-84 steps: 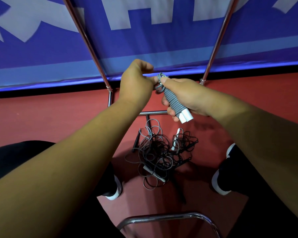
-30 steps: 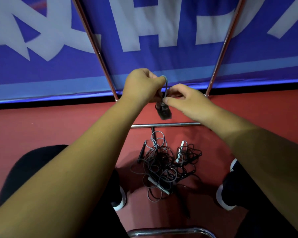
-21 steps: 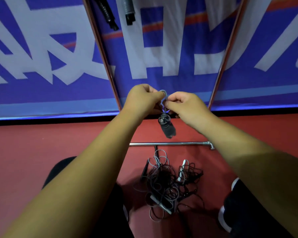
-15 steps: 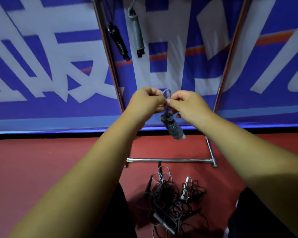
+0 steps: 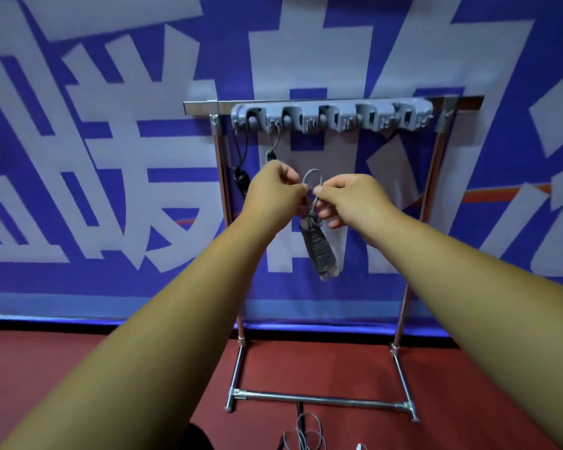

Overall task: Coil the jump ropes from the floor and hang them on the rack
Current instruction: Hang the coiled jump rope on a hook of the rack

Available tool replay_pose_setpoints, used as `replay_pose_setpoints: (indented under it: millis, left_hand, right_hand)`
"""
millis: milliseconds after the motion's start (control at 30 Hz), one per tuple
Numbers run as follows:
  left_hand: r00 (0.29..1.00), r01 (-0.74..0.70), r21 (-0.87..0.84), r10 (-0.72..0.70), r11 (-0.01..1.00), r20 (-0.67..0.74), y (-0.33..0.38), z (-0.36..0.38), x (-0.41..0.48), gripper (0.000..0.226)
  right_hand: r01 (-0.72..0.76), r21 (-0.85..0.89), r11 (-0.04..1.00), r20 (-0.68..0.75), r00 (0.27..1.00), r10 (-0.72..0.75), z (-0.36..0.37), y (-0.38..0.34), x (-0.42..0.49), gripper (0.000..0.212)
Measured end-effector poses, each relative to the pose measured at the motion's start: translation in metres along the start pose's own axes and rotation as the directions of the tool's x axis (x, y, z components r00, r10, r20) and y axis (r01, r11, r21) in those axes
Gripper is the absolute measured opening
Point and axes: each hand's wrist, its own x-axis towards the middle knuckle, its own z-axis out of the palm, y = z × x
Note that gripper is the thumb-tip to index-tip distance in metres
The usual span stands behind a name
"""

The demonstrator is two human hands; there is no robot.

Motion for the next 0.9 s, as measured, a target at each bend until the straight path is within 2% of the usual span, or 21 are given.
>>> replay_pose_setpoints:
  millis: [167,367,467,633,767,900]
  left_hand:
    - [0.994,-0.081,0.089,0.087,0.993,-0.059,0.017,0.001,0.043,0.009]
    - [0.987,-0.119,0.043,0.122,0.992,-0.103,0.027,0.010,0.099,0.014]
    - [0.984,-0.117,0.035,0.121,0.993,-0.132,0.029,0.014,0.119,0.015]
    - [0.989,-0.067,0.028,0.070,0.997,-0.128,0.026,0.024,0.129,0.033]
    - [0.993,-0.023,0.043,0.028,0.999,-0.114,0.016,0.027,0.126,0.044]
    - [0.994,-0.015,0.073,0.023,0.997,-0.108,0.014,0.028,0.117,0.034]
  right_hand:
    - [-0.034,0.097,0.995,-0.034,0.999,0.037,-0.007,-0.033,0.033,0.010]
    - [-0.056,0.115,0.992,-0.038,0.997,0.061,-0.011,-0.065,0.072,0.019]
    - [-0.055,0.082,0.995,-0.041,0.997,0.058,-0.012,-0.073,0.092,0.015]
    - [-0.069,0.026,0.997,-0.116,0.991,0.071,-0.008,-0.067,0.121,0.007]
    - [-0.119,0.004,0.993,-0.094,0.988,0.119,-0.002,-0.056,0.127,0.013]
    - [-0.149,0.015,0.989,-0.082,0.985,0.149,0.000,-0.053,0.125,0.016]
